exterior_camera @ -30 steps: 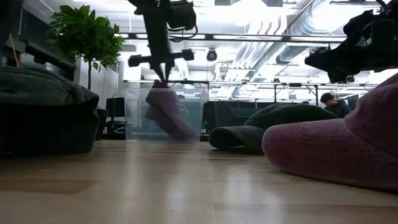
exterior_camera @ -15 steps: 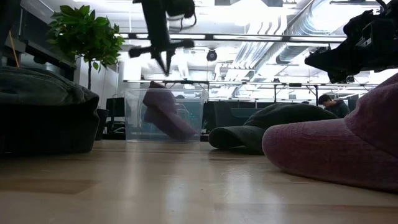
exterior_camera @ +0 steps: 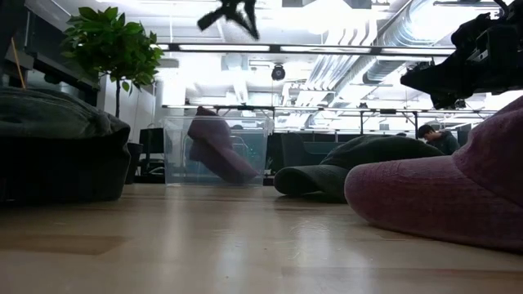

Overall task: Pick & Place hat
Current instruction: Put the red cap into the transparent bin

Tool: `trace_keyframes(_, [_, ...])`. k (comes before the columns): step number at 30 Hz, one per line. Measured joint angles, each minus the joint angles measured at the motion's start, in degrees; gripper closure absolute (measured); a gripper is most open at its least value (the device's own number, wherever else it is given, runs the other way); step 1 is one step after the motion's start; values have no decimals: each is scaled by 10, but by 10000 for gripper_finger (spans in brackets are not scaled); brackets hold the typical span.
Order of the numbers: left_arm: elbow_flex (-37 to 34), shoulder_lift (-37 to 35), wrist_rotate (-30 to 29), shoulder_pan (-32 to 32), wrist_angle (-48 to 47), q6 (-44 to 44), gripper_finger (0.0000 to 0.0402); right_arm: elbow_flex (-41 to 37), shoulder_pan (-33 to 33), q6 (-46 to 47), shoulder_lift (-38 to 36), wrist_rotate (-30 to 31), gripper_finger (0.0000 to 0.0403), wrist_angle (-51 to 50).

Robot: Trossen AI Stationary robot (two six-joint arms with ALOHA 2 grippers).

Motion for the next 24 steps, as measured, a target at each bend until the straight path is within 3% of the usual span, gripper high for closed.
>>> trace_keyframes(7, [49,0,76,-53,1,49,402,0,0,0,0,0,402,0])
trace_keyframes(17, [50,-7,107,-141,-9,70,402,0,0,0,0,0,402,0])
trace_keyframes(24, [49,21,203,-158,35,120,402,0,0,0,0,0,402,0])
